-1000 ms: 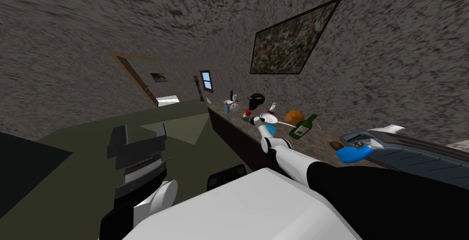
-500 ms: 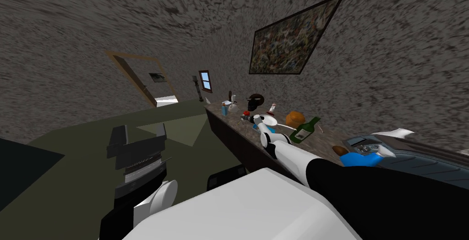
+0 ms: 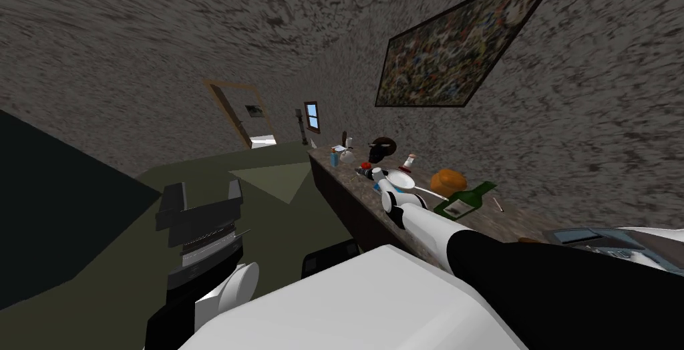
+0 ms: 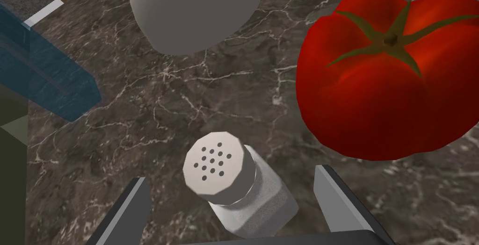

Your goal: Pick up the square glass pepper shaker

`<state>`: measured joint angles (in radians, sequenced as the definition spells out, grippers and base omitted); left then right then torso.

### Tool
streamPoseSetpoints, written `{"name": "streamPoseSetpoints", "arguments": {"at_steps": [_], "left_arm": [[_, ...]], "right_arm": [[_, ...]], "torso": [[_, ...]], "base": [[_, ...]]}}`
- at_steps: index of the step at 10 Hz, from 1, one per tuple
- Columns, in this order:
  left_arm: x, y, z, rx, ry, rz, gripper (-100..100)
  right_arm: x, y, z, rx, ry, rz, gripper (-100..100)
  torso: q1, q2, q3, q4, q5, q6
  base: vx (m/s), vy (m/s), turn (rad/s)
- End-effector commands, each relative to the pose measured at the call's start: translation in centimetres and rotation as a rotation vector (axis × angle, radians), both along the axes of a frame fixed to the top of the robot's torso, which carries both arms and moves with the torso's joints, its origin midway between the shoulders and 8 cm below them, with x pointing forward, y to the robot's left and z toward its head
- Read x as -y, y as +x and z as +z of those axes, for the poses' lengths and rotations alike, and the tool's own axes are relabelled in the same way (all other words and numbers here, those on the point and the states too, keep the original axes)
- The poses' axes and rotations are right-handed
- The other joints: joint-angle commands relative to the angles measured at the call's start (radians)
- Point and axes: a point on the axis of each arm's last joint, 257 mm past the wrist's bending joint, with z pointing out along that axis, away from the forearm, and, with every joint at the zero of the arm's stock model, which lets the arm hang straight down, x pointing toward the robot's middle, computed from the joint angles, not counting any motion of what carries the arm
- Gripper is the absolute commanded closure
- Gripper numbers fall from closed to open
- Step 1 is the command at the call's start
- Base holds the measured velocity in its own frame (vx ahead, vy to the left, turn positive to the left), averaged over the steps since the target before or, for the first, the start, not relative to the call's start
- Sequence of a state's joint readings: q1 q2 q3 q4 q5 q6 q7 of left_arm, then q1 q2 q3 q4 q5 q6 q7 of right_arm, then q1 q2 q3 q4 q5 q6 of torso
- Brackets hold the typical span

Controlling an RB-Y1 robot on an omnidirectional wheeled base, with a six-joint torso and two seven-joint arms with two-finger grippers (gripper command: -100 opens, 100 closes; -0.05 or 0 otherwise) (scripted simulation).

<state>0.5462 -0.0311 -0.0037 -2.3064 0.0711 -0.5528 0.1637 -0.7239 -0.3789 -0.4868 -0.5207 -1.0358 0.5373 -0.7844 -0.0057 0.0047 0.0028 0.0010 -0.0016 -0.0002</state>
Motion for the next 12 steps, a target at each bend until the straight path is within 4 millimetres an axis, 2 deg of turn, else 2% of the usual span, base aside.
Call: {"name": "streamPoseSetpoints", "arguments": {"at_steps": [1,2,3,5,6,8,9,12], "left_arm": [[0.0,0.0,0.0,0.0,0.0,0.0,0],[0.0,0.0,0.0,0.0,0.0,0.0,0],[0.0,0.0,0.0,0.0,0.0,0.0,0],[0.0,0.0,0.0,0.0,0.0,0.0,0],[0.0,0.0,0.0,0.0,0.0,0.0,0],[0.0,0.0,0.0,0.0,0.0,0.0,0],[0.0,0.0,0.0,0.0,0.0,0.0,0],[0.0,0.0,0.0,0.0,0.0,0.0,0]], "right_arm": [[1.9,-0.3,-0.1,0.002,-0.006,-0.045,-100],[1.9,-0.3,-0.1,0.002,-0.006,-0.045,-100],[3.9,-0.6,-0.2,0.003,-0.007,-0.099,-100],[3.9,-0.6,-0.2,0.003,-0.007,-0.099,-100],[5.8,-0.9,-0.2,0.005,-0.008,-0.152,-100],[5.5,-0.9,-0.4,0.004,0.0,-0.147,-100],[5.6,-0.9,-0.4,0.005,-0.004,-0.148,100],[5.5,-0.8,-0.2,0.007,-0.005,-0.145,100]], "torso": [[0.0,0.0,0.0,0.0,0.0,0.0],[0.0,0.0,0.0,0.0,0.0,0.0],[0.003,-0.002,-0.001,0.0,0.0,0.001],[0.003,-0.003,-0.001,-0.001,0.001,0.0],[0.004,-0.004,-0.002,-0.001,0.001,0.001],[0.003,-0.003,-0.001,0.0,0.001,0.0],[0.004,-0.004,-0.002,-0.001,0.001,0.001],[0.002,-0.008,-0.005,-0.003,0.0,0.002]], "base": [[-0.083,-0.086,0.265],[-0.043,-0.045,0.08],[-0.058,-0.055,0.283],[-0.035,-0.035,0.129],[-0.058,-0.043,0.316],[-0.042,-0.038,0.124],[0.0,0.0,0.0],[0.0,0.001,0.004]]}}
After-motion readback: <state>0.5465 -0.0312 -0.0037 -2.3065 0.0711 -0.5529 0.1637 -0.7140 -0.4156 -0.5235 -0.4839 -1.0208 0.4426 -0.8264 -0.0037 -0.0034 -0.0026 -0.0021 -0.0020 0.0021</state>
